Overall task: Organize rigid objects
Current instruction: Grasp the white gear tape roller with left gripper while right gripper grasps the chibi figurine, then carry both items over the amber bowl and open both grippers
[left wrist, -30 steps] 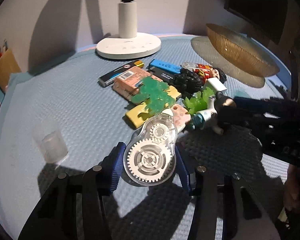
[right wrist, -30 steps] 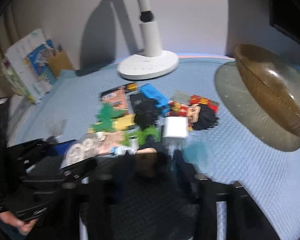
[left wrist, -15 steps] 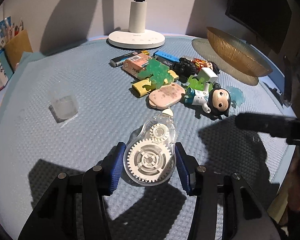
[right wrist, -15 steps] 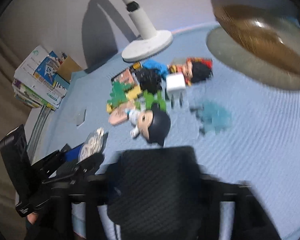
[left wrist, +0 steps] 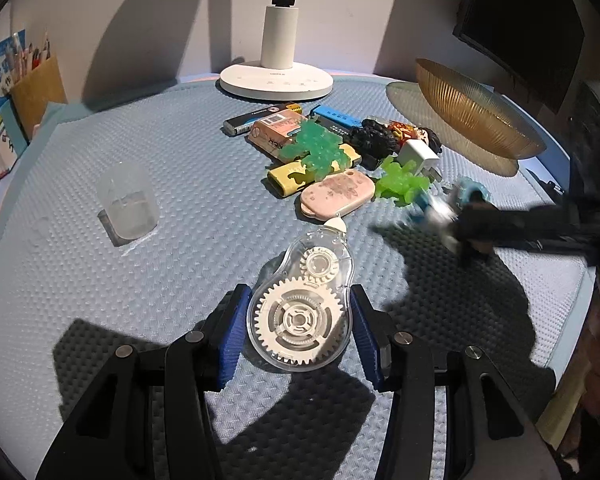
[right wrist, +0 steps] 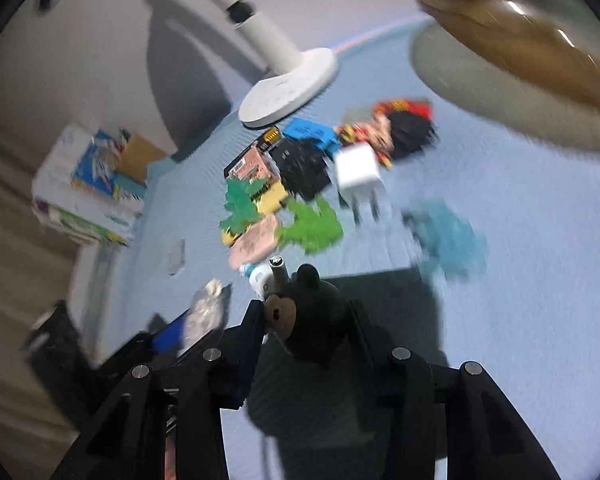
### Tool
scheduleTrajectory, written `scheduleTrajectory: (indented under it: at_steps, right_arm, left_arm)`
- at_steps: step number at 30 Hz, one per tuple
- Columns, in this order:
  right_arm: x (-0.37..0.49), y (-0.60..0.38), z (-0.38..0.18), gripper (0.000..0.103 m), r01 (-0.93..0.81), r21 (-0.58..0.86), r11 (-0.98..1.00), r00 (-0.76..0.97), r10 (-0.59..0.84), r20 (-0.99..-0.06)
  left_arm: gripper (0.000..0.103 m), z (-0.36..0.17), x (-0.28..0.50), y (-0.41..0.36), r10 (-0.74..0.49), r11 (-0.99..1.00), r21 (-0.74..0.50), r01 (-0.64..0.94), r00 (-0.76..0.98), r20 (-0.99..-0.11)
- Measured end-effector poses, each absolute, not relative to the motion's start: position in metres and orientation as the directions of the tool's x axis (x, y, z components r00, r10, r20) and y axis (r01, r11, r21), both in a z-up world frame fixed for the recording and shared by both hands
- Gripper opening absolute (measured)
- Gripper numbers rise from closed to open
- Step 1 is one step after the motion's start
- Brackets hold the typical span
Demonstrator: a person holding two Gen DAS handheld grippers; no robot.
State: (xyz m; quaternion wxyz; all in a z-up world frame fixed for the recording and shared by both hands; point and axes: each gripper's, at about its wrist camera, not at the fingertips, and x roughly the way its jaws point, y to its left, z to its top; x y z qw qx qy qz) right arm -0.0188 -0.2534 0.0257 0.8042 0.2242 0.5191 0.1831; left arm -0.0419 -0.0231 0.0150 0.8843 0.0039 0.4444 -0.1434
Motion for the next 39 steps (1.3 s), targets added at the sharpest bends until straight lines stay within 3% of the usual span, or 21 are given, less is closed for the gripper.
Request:
scheduleTrajectory:
  at_steps: [5, 7, 8, 9, 10, 16, 17, 18, 20, 26, 31, 34, 39]
  right_arm:
    - [-0.034, -0.259, 0.014, 0.042, -0.058, 0.58, 0.813, 0.364, 0.558, -0.746]
    - [-0.036, -0.259, 0.02, 0.055, -0.106, 0.549, 0.829, 0.365, 0.546, -0.754]
    - [-0.036, -0.259, 0.024, 0.077, -0.13, 0.512, 0.849, 0.377, 0.52, -0.766]
    - [-0.036, -0.257, 0.027, 0.091, -0.164, 0.459, 0.873, 0.389, 0.485, -0.784]
    - [-0.036, -0.252, 0.03, 0.091, -0.211, 0.408, 0.888, 0.389, 0.459, -0.798]
    - [-0.028, -0.221, 0.027, 0.088, -0.367, 0.226, 0.903, 0.417, 0.376, -0.827]
    - [-0.028, -0.216, 0.025, 0.075, -0.381, 0.203, 0.902, 0.422, 0.365, -0.83]
    - [-0.028, -0.213, 0.022, 0.056, -0.402, 0.19, 0.896, 0.417, 0.363, -0.833]
    - [-0.032, -0.206, 0.02, 0.047, -0.427, 0.131, 0.895, 0.434, 0.33, -0.838]
    - [-0.042, -0.245, 0.058, 0.047, -0.37, 0.185, 0.91, 0.539, 0.373, -0.756]
    - [-0.03, -0.328, 0.119, 0.047, -0.17, 0.141, 0.975, 0.693, 0.22, -0.686]
    - [-0.006, -0.377, 0.127, 0.047, -0.032, 0.107, 0.994, 0.689, 0.1, -0.718]
    - [0.027, -0.419, 0.113, 0.047, 0.016, 0.122, 0.992, 0.607, 0.087, -0.79]
  left_arm:
    - [0.046, 0.015, -0.041, -0.024, -0.242, 0.959, -0.106, 0.264, 0.564, -0.789]
    - [0.048, 0.015, -0.042, -0.024, -0.244, 0.958, -0.107, 0.266, 0.561, -0.791]
    - [0.051, 0.015, -0.041, -0.023, -0.253, 0.956, -0.115, 0.271, 0.557, -0.791]
    - [0.051, 0.015, -0.041, -0.023, -0.256, 0.955, -0.117, 0.274, 0.555, -0.792]
    - [0.051, 0.015, -0.04, -0.024, -0.25, 0.955, -0.111, 0.274, 0.554, -0.794]
    - [0.046, 0.015, -0.038, -0.029, -0.22, 0.961, -0.08, 0.263, 0.562, -0.797]
    - [0.046, 0.015, -0.039, -0.028, -0.221, 0.962, -0.083, 0.261, 0.563, -0.796]
    - [0.046, 0.015, -0.039, -0.028, -0.225, 0.962, -0.089, 0.259, 0.563, -0.795]
    - [0.046, 0.016, -0.041, -0.027, -0.232, 0.962, -0.1, 0.254, 0.564, -0.793]
    - [0.046, 0.05, -0.039, -0.042, -0.283, 0.949, -0.122, 0.292, 0.611, -0.74]
    - [0.046, 0.107, -0.013, -0.101, -0.387, 0.9, -0.118, 0.419, 0.644, -0.66]
    - [0.046, 0.126, 0.015, -0.16, -0.46, 0.854, -0.13, 0.504, 0.612, -0.643]
    - [0.046, 0.106, 0.058, -0.238, -0.485, 0.812, -0.134, 0.567, 0.531, -0.695]
